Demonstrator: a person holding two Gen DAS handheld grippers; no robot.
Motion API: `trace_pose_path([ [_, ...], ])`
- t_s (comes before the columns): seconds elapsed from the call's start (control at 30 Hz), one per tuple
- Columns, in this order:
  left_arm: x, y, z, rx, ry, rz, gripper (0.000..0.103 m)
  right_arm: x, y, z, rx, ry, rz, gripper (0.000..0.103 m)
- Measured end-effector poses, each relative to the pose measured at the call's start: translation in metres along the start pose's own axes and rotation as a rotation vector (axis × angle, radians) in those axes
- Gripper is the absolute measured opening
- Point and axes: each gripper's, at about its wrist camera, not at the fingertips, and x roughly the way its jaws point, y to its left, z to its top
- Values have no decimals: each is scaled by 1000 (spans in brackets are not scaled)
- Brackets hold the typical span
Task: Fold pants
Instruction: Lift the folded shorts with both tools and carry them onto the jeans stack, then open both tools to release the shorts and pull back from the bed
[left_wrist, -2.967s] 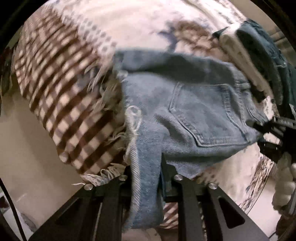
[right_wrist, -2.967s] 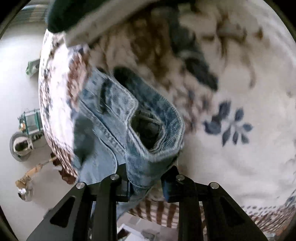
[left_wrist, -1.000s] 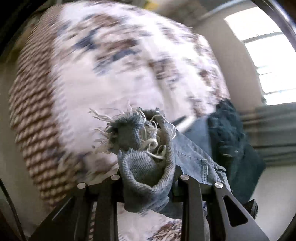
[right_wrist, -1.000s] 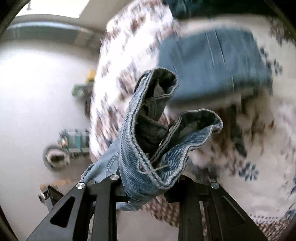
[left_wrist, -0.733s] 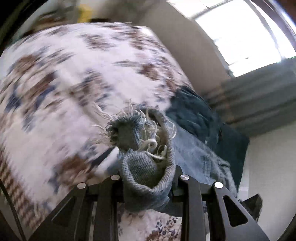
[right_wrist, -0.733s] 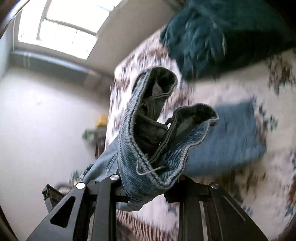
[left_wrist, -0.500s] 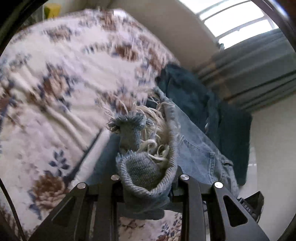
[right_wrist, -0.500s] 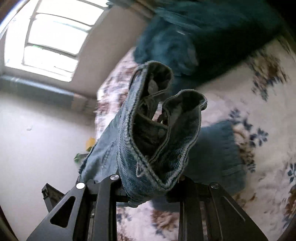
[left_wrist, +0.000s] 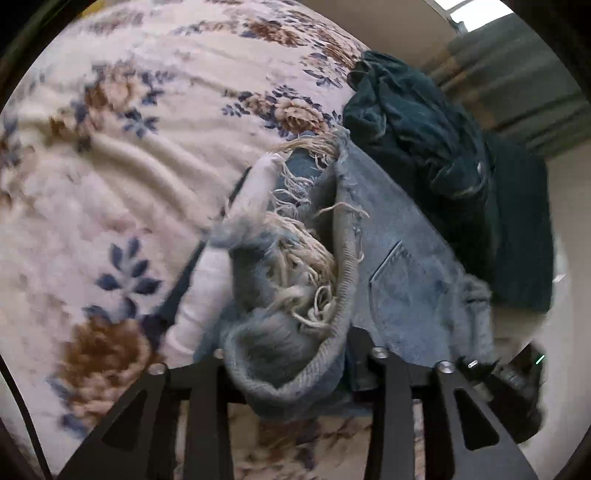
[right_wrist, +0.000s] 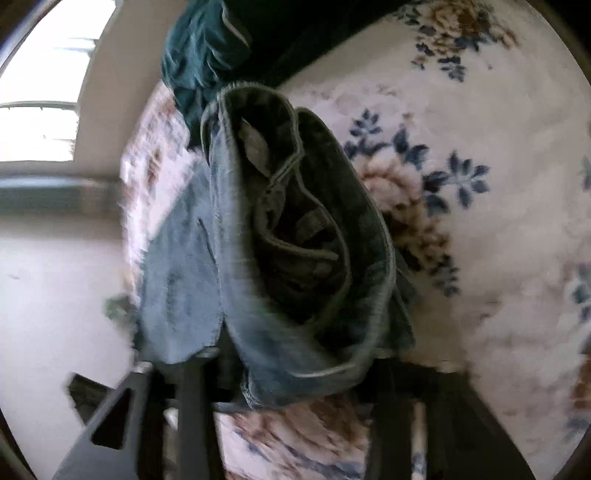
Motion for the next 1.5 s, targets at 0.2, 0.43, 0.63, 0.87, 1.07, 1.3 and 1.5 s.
trace_pose_path([
  [0.2,-47,-42,-16,310,-102,263,91,-35,65,-49,-320,-100,-417,92],
  [0.43,-95,-68,-33,504,-127,389,96,-95,120,-123,-391,-293,-632,92],
  [0.63,-164,-89,-53,546,-200,372,96,-173,148,-176,-353,-404,-625,92],
  [0.87,-259,-111,-95,558,-282,337,96,-275,181,-258,-416,-503,-593,92],
  [1.07,-348,-121,-146,559,-344,298,96,-360,199,-334,-457,-544,-549,92],
  [1.3,-431,-124,-200,559,-408,254,96,-448,215,-424,-537,-609,-514,92],
  [1.5,-479,-122,-236,556,-447,247,96,-504,218,-484,-561,-629,-461,92],
])
